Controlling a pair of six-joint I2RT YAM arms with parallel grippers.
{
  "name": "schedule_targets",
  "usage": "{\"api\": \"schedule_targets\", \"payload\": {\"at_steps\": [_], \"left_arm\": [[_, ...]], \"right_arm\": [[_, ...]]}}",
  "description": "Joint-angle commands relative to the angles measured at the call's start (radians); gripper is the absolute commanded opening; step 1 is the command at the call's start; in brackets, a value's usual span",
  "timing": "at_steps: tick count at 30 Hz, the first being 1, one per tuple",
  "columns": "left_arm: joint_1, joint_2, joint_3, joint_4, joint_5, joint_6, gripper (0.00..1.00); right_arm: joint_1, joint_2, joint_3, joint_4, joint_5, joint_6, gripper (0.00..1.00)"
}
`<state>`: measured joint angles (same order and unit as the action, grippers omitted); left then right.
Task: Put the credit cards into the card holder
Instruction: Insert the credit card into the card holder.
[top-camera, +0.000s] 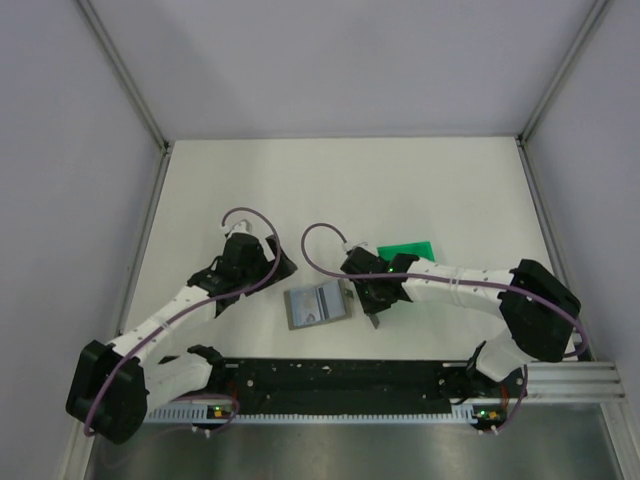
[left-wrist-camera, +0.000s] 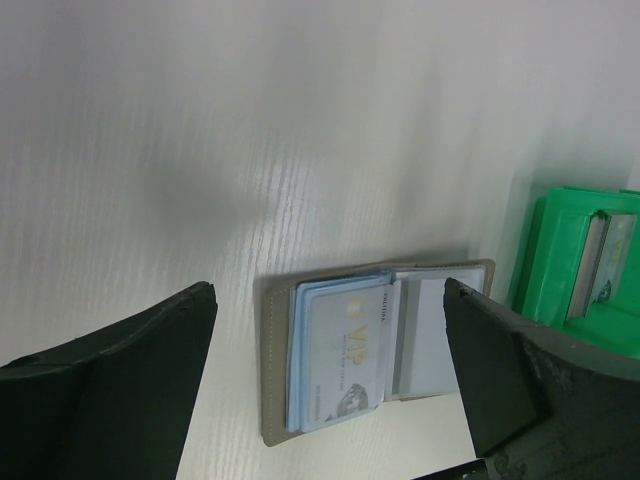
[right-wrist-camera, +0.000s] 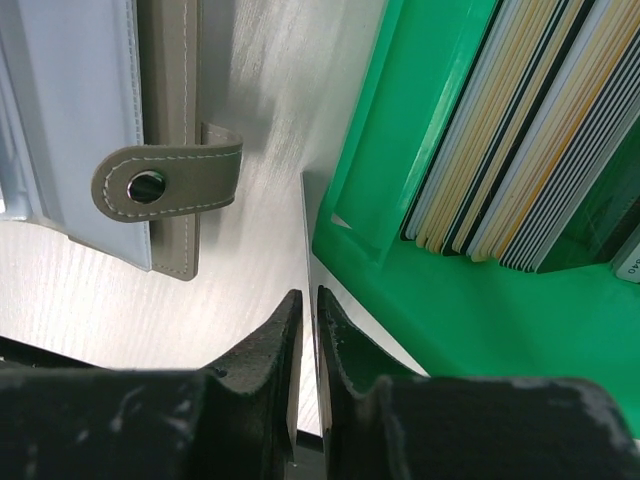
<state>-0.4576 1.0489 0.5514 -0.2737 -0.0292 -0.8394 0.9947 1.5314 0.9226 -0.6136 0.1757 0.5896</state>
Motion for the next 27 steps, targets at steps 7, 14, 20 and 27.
{"api": "schedule_targets", "payload": {"at_steps": [7, 14, 20, 27], "left_arm": [[0.005, 0.0, -0.007, 0.051, 0.018, -0.001, 0.98], [0.005, -0.003, -0.01, 0.056, 0.025, 0.008, 0.98], [0.007, -0.004, -0.019, 0.05, 0.069, 0.017, 0.98], [0.023, -0.055, -0.082, 0.088, 0.123, -0.041, 0.98]], "right_arm": [[0.015, 0.01, 0.009, 0.043, 0.008, 0.021, 0.05], [0.015, 0.01, 0.009, 0.046, 0.001, 0.013, 0.0], [0.016, -0.109, 0.012, 0.046, -0.002, -0.002, 0.0], [0.016, -0.266, 0.035, 0.086, -0.004, 0.016, 0.0]]}}
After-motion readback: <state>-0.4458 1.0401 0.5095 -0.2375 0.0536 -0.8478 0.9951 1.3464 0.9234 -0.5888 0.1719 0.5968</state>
